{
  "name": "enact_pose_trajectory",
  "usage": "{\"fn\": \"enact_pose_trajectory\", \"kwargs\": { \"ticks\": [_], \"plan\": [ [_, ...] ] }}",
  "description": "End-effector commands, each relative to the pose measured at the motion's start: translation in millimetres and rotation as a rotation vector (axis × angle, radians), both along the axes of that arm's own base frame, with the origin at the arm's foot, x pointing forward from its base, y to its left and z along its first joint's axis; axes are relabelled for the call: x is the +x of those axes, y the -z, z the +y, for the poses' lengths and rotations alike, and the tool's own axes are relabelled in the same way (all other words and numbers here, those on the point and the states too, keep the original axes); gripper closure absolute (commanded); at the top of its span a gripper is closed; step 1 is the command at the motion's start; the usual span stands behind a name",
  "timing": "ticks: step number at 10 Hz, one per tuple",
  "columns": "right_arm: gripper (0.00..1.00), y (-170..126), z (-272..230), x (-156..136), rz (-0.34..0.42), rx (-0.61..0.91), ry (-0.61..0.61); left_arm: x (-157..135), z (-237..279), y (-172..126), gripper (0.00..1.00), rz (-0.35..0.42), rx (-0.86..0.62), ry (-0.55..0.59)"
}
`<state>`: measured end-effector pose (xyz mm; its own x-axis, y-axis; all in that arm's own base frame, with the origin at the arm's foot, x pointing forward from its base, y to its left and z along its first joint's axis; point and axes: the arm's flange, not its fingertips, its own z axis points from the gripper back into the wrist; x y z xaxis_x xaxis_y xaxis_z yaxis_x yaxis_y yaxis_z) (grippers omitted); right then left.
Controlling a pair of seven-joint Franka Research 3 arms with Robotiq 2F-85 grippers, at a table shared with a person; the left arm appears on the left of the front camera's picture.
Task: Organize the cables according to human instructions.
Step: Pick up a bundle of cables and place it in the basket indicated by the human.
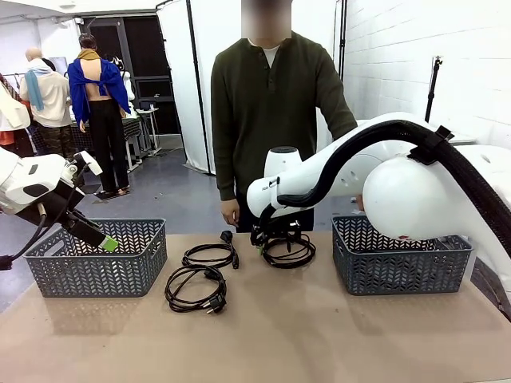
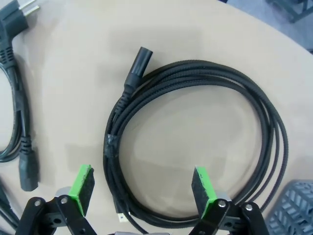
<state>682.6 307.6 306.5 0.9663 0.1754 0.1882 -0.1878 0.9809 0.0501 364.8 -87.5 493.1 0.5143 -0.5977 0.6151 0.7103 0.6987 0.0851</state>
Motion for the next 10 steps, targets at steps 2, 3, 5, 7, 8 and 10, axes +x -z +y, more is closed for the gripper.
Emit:
{"fn": "enact_pose_trajectory", "kwargs": {
  "ticks": [2,3,5,7,8,10],
  "plan": [
    [0.0,4.2,6.7,11.5,-0.025,-0.053,0.044,0.8,0.7,0.2,0.0,0.003,-0.005,-0.012],
    [0.0,6.3,8.2,13.4,-0.028,-0.062,0.046,0.8,0.7,0.2,0.0,0.003,-0.005,-0.012],
    [0.0,8.4,9.1,15.5,-0.017,-0.069,0.05,0.8,0.7,0.2,0.0,0.003,-0.005,-0.012],
    [0.17,9.5,9.3,16.3,-0.011,-0.068,0.053,0.8,0.7,0.2,0.0,0.003,-0.005,-0.012],
    [0.29,9.1,10.4,17.4,-0.008,-0.065,0.052,0.8,0.7,0.2,0.0,0.003,-0.005,-0.012],
    [0.53,6.6,12.8,18.7,0.006,-0.05,0.046,0.8,0.7,0.2,0.0,0.003,-0.005,-0.012]
  ]
}}
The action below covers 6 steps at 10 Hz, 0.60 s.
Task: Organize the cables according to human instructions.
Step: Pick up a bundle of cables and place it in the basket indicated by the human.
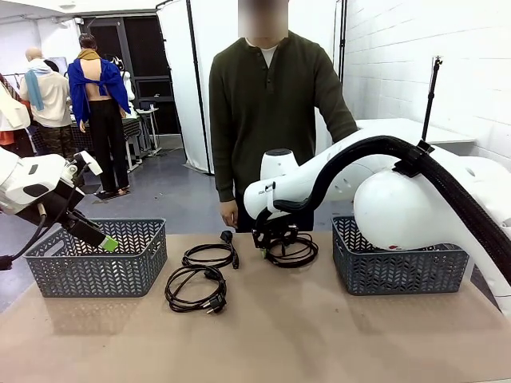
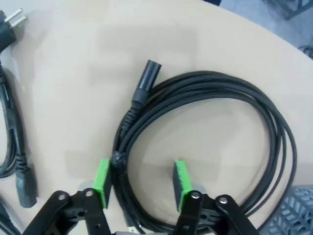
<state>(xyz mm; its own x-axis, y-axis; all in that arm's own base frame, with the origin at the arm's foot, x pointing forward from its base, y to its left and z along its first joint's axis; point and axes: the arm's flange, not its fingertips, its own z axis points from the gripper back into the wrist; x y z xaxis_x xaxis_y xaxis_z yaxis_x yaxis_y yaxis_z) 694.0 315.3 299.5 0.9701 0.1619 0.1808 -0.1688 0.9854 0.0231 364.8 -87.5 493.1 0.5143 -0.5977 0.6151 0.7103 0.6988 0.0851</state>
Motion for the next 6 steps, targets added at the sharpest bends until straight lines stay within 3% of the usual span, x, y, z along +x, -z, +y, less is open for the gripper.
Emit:
{"fn": "enact_pose_trajectory", "kwargs": {
  "ticks": [1,4,6],
  "plan": [
    [0.65,-0.6,5.0,7.9,0.017,-0.009,0.024,0.8,0.7,0.2,0.0,0.003,-0.005,-0.012],
    [1.0,-2.2,4.5,7.3,0.034,0.023,-0.002,0.8,0.7,0.2,0.0,0.003,-0.005,-0.012],
    [1.0,-3.8,4.2,8.0,0.054,0.069,-0.027,0.8,0.7,0.2,0.0,0.003,-0.005,-0.012]
  ]
}}
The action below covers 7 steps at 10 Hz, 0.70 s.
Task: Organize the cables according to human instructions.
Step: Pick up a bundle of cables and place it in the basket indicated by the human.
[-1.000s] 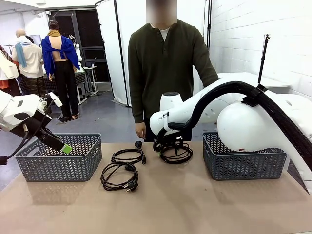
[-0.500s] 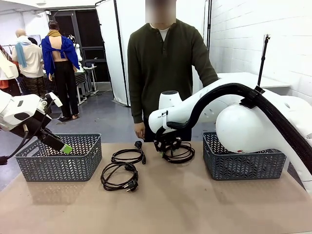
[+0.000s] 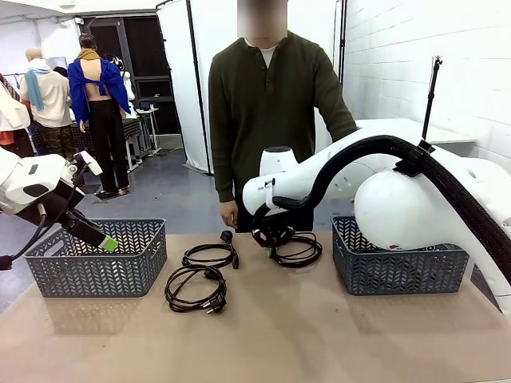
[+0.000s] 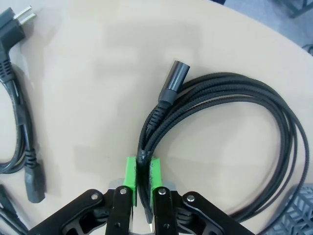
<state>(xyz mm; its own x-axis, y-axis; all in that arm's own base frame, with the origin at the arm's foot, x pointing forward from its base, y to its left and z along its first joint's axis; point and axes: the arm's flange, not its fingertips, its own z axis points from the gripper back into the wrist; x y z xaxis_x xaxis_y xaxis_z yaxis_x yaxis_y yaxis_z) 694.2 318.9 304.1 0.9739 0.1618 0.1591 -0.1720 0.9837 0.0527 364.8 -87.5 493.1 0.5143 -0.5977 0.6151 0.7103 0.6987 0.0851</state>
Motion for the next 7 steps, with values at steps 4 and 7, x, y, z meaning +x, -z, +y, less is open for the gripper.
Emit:
{"fn": "enact_pose_trajectory", "kwargs": {
  "ticks": [4,7],
  "plan": [
    [1.0,-13,-2,8,0.017,0.072,-0.062,1,1,0,0.0,0.003,-0.005,-0.012],
    [1.0,-64,5,-13,0.024,-0.03,-0.338,1,1,0,0.0,0.003,-0.005,-0.012]
  ]
}}
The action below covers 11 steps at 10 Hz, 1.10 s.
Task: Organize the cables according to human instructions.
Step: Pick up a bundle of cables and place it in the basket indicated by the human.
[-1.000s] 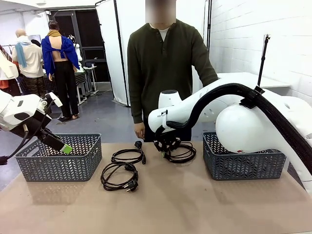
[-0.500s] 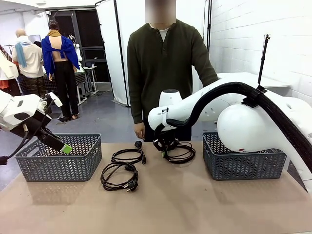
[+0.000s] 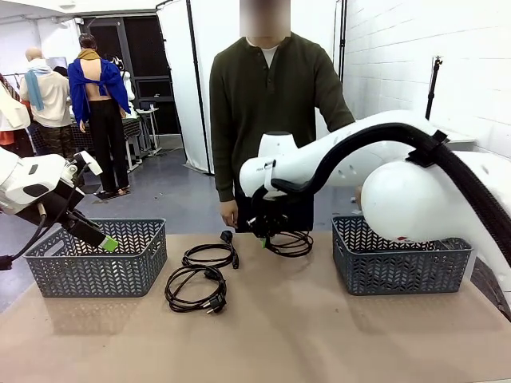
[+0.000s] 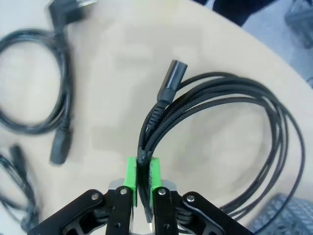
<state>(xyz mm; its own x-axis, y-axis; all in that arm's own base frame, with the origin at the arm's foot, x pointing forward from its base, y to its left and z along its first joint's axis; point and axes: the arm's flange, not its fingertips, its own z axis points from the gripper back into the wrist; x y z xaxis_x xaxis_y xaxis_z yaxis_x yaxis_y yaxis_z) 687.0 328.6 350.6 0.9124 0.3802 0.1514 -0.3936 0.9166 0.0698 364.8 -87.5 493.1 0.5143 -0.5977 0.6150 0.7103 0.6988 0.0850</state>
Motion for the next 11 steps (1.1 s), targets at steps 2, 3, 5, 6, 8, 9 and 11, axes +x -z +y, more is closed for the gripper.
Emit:
{"fn": "enact_pose_trajectory", "kwargs": {
  "ticks": [2,3,5,6,8,9,11],
  "plan": [
    [1.0,-47,-7,-23,0.078,-0.04,-0.27,1,1,0,0.0,0.003,-0.005,-0.012],
    [1.0,-61,-11,-33,0.106,-0.053,-0.402,1,1,0,0.0,0.003,-0.005,-0.012],
    [1.0,-86,-24,-58,0.12,-0.079,-0.696,1,1,0,0.0,0.003,-0.005,-0.012],
    [1.0,-96,-32,-71,0.118,-0.086,-0.813,1,1,0,0.0,0.003,-0.005,-0.012],
    [1.0,-105,-43,-93,0.105,-0.081,-0.987,1,1,0,0.0,0.003,-0.005,-0.012],
    [1.0,-105,-46,-101,0.105,-0.066,-1.029,1,1,0,0.0,0.003,-0.005,-0.012],
    [1.0,-111,-33,-84,0.113,-0.091,-0.984,1,1,0,0.0,0.003,-0.005,-0.012]
  ]
}}
